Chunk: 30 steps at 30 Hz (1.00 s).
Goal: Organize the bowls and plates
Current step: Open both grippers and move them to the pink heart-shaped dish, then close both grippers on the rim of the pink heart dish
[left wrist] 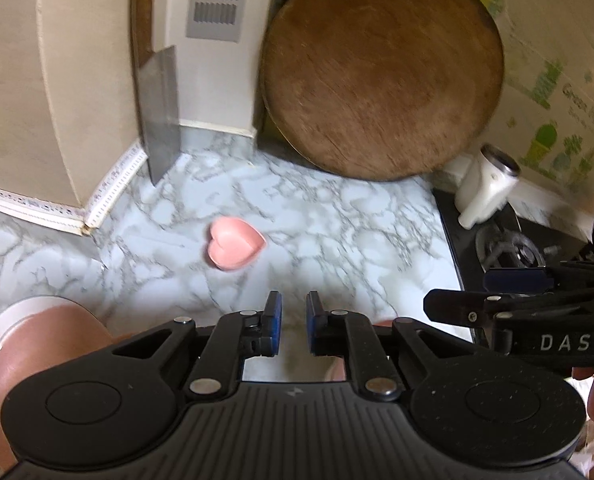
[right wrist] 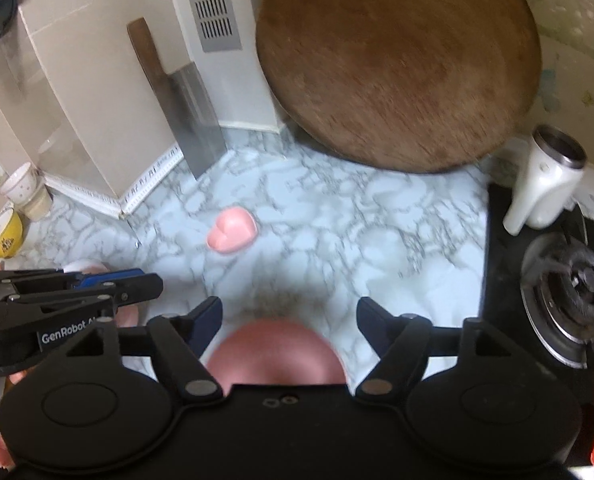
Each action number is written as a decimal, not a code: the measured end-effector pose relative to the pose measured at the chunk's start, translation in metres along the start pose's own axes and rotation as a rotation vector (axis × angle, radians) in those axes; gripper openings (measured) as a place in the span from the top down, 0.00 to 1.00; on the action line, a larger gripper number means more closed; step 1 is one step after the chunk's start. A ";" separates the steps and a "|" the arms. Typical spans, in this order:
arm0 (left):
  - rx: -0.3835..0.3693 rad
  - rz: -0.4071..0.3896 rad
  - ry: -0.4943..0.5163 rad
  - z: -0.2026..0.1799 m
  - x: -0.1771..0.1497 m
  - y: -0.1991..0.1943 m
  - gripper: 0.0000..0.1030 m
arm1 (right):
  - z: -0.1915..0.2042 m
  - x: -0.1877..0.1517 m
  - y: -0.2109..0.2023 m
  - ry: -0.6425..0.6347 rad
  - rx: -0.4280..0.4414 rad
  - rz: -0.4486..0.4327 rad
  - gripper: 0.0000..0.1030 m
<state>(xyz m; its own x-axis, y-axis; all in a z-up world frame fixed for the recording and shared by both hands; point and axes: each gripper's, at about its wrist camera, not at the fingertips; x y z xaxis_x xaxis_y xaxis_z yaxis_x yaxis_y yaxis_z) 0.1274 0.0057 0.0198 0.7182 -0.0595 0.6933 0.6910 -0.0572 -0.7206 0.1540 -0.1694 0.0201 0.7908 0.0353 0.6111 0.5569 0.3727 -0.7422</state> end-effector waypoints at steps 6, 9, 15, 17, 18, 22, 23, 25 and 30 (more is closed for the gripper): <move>0.052 -0.042 -0.054 0.020 0.009 0.001 0.32 | 0.009 0.028 0.017 -0.015 0.047 0.004 0.24; 0.090 -0.062 -0.075 0.029 0.015 0.004 0.25 | 0.014 0.041 0.029 -0.021 0.069 0.018 0.23; 0.137 -0.028 -0.115 0.048 0.029 0.029 0.25 | 0.020 0.070 0.067 0.008 0.107 0.075 0.17; 0.150 -0.011 -0.115 0.051 0.033 0.042 0.25 | 0.021 0.078 0.083 0.017 0.124 0.102 0.14; 0.149 0.002 -0.125 0.054 0.034 0.049 0.25 | 0.022 0.082 0.092 0.024 0.129 0.117 0.13; 0.162 0.049 -0.168 0.064 0.035 0.075 0.25 | 0.023 0.090 0.123 0.043 0.136 0.165 0.11; 0.172 0.061 -0.177 0.066 0.035 0.080 0.25 | 0.022 0.091 0.131 0.049 0.132 0.176 0.10; 0.171 0.084 -0.186 0.070 0.035 0.092 0.25 | 0.021 0.094 0.146 0.053 0.132 0.209 0.10; 0.187 0.135 -0.188 0.073 0.036 0.118 0.25 | 0.019 0.098 0.182 0.063 0.100 0.268 0.13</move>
<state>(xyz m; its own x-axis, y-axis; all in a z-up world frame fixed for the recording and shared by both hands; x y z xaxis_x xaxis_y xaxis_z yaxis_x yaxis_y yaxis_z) 0.2408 0.0699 -0.0405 0.7953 0.1322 0.5916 0.5787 0.1248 -0.8059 0.3285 -0.0806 -0.0499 0.9222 0.0885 0.3764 0.3008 0.4474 -0.8422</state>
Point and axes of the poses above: each gripper's, at about its wrist camera, not at the fingertips, and y roughly the way its jaws point, z to its left, x to its top, and after that the axes turned 14 degrees about y, right-handed
